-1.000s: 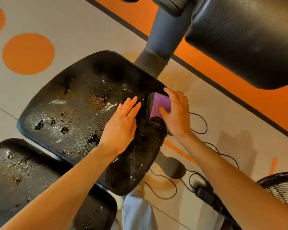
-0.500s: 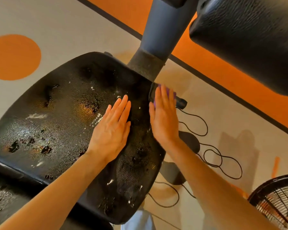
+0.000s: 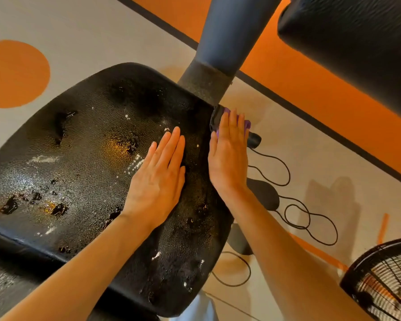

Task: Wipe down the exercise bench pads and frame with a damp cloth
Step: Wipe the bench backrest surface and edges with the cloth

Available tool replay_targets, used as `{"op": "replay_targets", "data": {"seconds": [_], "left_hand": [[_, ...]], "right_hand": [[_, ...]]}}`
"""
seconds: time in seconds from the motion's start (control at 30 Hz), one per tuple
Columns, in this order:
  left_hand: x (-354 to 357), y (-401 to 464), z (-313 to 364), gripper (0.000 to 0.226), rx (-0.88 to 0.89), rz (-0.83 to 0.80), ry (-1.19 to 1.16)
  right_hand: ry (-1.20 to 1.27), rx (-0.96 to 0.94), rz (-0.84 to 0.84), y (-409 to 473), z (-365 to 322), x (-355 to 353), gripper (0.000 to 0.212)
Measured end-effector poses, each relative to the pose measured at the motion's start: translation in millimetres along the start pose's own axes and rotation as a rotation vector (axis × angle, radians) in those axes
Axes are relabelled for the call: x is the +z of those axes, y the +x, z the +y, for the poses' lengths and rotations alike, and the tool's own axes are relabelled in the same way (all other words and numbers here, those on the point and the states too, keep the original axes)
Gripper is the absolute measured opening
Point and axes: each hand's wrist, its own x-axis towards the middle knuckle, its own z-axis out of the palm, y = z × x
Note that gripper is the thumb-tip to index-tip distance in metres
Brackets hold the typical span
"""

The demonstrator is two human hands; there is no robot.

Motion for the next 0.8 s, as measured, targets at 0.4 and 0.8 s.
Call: {"op": "replay_targets", "data": {"seconds": [0.4, 0.8], "left_hand": [[2.8, -0.5, -0.4, 0.059, 0.009, 0.019, 0.008], [-2.4, 0.0, -1.8, 0.06, 0.017, -0.014, -0.023]], "right_hand": [[-0.031, -0.045, 0.051, -2.0, 1.3, 2.6, 0.054], [0.022, -0.02, 0.047, 6.6, -4.5, -0.1, 0.051]]}}
